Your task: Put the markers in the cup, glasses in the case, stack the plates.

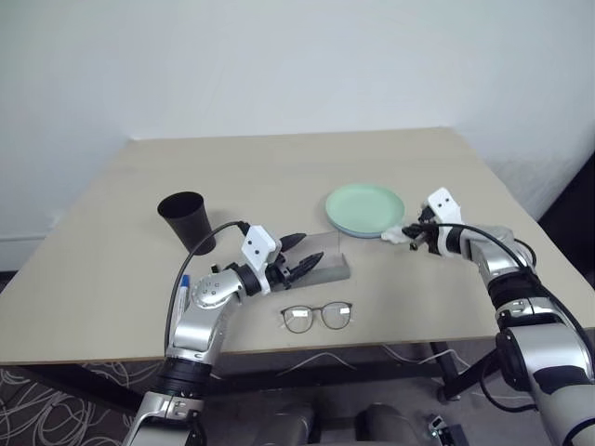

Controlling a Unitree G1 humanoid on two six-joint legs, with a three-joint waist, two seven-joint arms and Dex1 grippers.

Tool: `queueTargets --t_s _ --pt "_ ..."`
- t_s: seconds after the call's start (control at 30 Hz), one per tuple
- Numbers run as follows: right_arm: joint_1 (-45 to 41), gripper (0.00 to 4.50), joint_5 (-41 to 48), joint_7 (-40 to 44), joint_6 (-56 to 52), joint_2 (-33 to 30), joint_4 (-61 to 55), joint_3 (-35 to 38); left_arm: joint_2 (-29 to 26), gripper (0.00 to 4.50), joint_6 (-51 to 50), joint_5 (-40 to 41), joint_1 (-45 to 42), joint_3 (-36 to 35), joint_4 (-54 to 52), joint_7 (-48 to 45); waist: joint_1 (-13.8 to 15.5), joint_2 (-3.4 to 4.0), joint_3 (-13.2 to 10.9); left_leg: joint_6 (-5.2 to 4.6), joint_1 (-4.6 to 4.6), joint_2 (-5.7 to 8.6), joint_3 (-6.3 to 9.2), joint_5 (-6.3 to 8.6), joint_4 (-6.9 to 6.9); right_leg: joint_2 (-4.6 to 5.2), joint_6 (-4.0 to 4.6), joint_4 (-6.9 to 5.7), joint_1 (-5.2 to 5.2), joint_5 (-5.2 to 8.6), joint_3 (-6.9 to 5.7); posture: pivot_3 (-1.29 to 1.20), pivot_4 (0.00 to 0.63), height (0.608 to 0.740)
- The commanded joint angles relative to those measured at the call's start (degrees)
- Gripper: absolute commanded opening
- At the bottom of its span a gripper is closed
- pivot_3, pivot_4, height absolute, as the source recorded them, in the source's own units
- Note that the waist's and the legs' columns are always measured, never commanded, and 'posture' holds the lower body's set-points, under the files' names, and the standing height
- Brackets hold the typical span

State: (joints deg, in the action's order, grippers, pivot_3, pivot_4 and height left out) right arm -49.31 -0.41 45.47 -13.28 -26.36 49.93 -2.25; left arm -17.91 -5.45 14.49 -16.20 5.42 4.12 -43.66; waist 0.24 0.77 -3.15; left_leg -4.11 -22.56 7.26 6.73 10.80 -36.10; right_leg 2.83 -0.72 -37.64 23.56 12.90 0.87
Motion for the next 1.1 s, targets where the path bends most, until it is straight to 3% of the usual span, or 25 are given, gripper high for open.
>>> queueTargets --t_s 0.03,0.37,0.47,0.73,0.8,1.1 --pt "-5.77 0.03 0.92 -1.34 2.06 0.38 -1.32 1.29 -0.06 2.89 0.77 0.32 -0.87 -0.59 -0.53 -0.16 -0.01 0.00 0.00 0.00 -0.01 0.00 0.00 0.00 0.00 0.00 0.00 0.00 0.01 0.00 0.00 0.00 0.000 0.736" --pt "-14.40 0.03 -3.99 -8.13 11.62 6.74 16.95 -1.30 0.18 2.89 0.84 -0.06 -0.95 -0.70 -0.73 0.41 -0.09 0.00 0.00 0.01 0.03 0.01 0.00 0.00 0.01 -0.02 0.25 0.02 0.05 -0.15 0.00 0.00 0.000 0.736" --pt "-15.34 0.69 -4.08 -9.23 12.48 7.48 20.02 -0.76 -0.02 2.89 0.83 -0.07 -0.41 -0.95 -1.19 0.73 -0.14 0.00 0.00 0.01 0.01 0.05 0.00 -0.01 0.01 -0.02 0.28 0.02 0.08 -0.17 0.00 0.00 0.000 0.736" --pt "-15.53 3.52 -4.34 -9.66 16.75 7.59 20.74 -0.38 -0.35 2.89 0.24 0.10 1.08 -0.98 -2.91 1.57 -0.29 0.03 0.01 0.03 0.03 0.05 0.00 -0.02 0.10 -0.09 0.30 -0.03 0.10 -0.18 0.02 0.00 0.000 0.736" --pt "-15.20 3.52 -4.17 -8.56 18.51 7.09 19.76 -0.38 -0.50 2.89 0.04 0.10 0.94 -1.01 -2.91 1.50 -0.29 0.03 0.01 0.04 0.03 0.04 0.00 -0.03 0.10 -0.09 0.29 -0.04 0.11 -0.17 0.02 0.00 0.000 0.736" --pt "-1.81 3.52 0.32 12.67 25.21 2.35 3.62 -0.92 -2.72 2.89 -3.78 1.20 -0.64 -0.01 -1.93 -2.49 -0.24 0.02 0.01 0.03 0.04 0.06 0.04 -0.02 0.03 -0.03 0.03 0.04 0.01 -0.02 -0.02 0.00 0.000 0.736"
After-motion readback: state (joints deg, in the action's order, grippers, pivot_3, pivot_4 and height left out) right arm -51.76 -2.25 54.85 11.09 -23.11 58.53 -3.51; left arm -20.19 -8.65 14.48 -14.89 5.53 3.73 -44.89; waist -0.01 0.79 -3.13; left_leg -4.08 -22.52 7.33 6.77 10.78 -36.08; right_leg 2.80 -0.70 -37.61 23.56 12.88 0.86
